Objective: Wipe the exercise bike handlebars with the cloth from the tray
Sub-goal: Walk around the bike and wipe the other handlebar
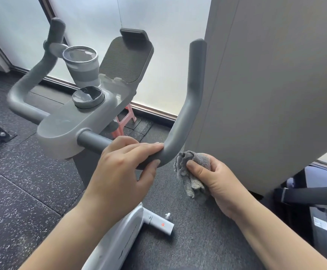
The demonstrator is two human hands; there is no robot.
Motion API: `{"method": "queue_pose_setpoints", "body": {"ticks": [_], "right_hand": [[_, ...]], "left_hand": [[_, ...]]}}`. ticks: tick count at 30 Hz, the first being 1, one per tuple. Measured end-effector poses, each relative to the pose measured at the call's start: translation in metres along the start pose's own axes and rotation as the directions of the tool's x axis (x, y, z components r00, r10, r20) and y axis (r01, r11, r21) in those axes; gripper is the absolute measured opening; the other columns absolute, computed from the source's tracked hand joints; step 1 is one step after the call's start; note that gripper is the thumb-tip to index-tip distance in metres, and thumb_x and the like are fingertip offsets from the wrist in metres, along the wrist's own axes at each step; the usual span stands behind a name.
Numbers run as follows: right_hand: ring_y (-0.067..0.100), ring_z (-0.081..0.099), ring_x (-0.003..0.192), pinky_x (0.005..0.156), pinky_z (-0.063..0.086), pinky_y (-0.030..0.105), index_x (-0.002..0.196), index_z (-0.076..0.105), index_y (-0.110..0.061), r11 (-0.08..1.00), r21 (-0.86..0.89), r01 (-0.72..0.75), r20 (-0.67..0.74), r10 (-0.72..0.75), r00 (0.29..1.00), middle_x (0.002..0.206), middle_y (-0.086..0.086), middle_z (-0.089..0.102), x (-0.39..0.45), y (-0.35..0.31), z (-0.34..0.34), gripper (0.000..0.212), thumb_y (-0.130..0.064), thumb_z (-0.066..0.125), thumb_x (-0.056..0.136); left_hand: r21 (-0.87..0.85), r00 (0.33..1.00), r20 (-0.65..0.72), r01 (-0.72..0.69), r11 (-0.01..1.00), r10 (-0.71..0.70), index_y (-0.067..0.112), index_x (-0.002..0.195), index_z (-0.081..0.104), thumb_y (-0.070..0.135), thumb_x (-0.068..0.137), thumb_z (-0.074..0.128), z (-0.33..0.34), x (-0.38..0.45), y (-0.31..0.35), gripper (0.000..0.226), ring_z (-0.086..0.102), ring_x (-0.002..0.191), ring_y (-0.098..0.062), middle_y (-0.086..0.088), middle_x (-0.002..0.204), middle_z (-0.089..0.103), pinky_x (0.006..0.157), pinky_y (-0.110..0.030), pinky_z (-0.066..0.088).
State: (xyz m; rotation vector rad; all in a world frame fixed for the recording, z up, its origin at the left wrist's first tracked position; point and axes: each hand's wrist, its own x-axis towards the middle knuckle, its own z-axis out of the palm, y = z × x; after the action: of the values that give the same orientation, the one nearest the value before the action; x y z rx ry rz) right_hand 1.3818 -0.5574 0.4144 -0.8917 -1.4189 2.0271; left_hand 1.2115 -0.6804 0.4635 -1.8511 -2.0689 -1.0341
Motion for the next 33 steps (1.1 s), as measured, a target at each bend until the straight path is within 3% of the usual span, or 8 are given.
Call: {"method": "queue_pose_setpoints", "body": {"ticks": [6,11,14,16,19,24,27,33], "right_hand": [[0.026,0.063,0.074,0.066,0.055,0.037,0.093,0.054,-0.011,0.995,0.096,0.033,0.037,-0.037,0.999,0.077,0.008,0.067,0.001,-0.002,0.012,0.028,-0.021,0.072,0.073],[0.035,0.059,0.075,0.071,0.041,0.056,0.096,0.048,-0.014,0.998,0.048,0.03,-0.009,-0.029,1.0,0.071,0.007,0.069,0.0,-0.003,0.014,0.046,-0.018,0.083,0.066],[0.035,0.054,0.079,0.07,0.039,0.048,0.108,0.053,-0.008,0.998,-0.016,-0.058,0.039,0.059,0.998,0.082,0.013,0.067,0.001,-0.003,0.01,0.055,-0.018,0.084,0.064],[0.033,0.055,0.086,0.074,0.042,0.044,0.116,0.056,-0.007,0.992,0.0,-0.125,0.127,0.124,0.984,0.096,0.02,0.064,0.002,-0.002,0.009,0.053,-0.01,0.07,0.066],[0.029,0.059,0.086,0.074,0.043,0.038,0.119,0.06,-0.008,0.997,0.003,-0.077,0.201,0.075,0.977,0.099,0.017,0.067,0.0,0.004,0.018,0.048,0.0,0.061,0.071],[0.033,0.061,0.087,0.076,0.044,0.048,0.111,0.058,-0.006,0.998,0.063,0.005,0.067,-0.009,0.998,0.095,0.015,0.071,0.006,0.011,0.024,0.047,-0.008,0.074,0.066],[0.024,0.058,0.075,0.06,0.044,0.03,0.109,0.064,-0.012,0.976,0.219,-0.015,0.054,0.003,0.999,0.091,0.01,0.07,0.006,0.007,0.018,0.052,-0.014,0.084,0.061],[0.012,0.069,0.069,0.057,0.058,0.031,0.111,0.058,-0.021,0.962,0.275,0.001,0.053,-0.016,0.998,0.084,-0.004,0.072,0.007,-0.005,0.012,0.046,-0.019,0.068,0.066]], "left_hand": [[0.008,1.0,0.016,-0.012,1.0,0.012,0.022,0.112,0.069,0.03,0.084,0.057,-0.002,0.0,0.0,0.032,0.054,0.089,-0.016,0.025,0.097,0.059,0.087,-0.024,0.042],[0.038,0.999,0.037,-0.027,0.999,0.026,0.022,0.112,0.069,0.029,0.083,0.057,-0.003,0.001,0.0,0.032,0.055,0.09,-0.015,0.023,0.098,0.062,0.089,-0.019,0.039],[0.046,0.998,0.056,-0.025,0.999,0.022,0.023,0.114,0.068,0.029,0.082,0.058,-0.003,0.0,-0.002,0.034,0.055,0.09,-0.016,0.017,0.104,0.068,0.088,-0.025,0.041],[0.047,0.998,0.06,-0.025,0.999,0.022,0.022,0.114,0.068,0.028,0.082,0.058,-0.003,0.0,-0.003,0.035,0.056,0.089,-0.016,0.015,0.106,0.069,0.088,-0.028,0.043],[0.047,0.998,0.064,-0.029,0.998,0.026,0.022,0.115,0.067,0.026,0.081,0.059,-0.003,0.0,-0.003,0.035,0.057,0.088,-0.017,0.014,0.107,0.069,0.087,-0.03,0.044],[0.042,0.997,0.072,-0.035,0.999,0.032,0.021,0.116,0.067,0.026,0.082,0.056,-0.006,0.0,-0.003,0.036,0.055,0.088,-0.014,0.015,0.106,0.069,0.088,-0.023,0.041],[0.031,0.997,0.067,-0.036,0.999,0.034,0.022,0.116,0.067,0.026,0.082,0.056,-0.006,0.0,-0.004,0.035,0.054,0.088,-0.013,0.019,0.105,0.066,0.088,-0.021,0.041],[0.021,0.998,0.047,-0.042,0.999,0.041,0.023,0.111,0.069,0.027,0.083,0.056,-0.005,0.003,-0.005,0.032,0.053,0.086,-0.012,0.026,0.1,0.059,0.084,-0.025,0.043]]}}
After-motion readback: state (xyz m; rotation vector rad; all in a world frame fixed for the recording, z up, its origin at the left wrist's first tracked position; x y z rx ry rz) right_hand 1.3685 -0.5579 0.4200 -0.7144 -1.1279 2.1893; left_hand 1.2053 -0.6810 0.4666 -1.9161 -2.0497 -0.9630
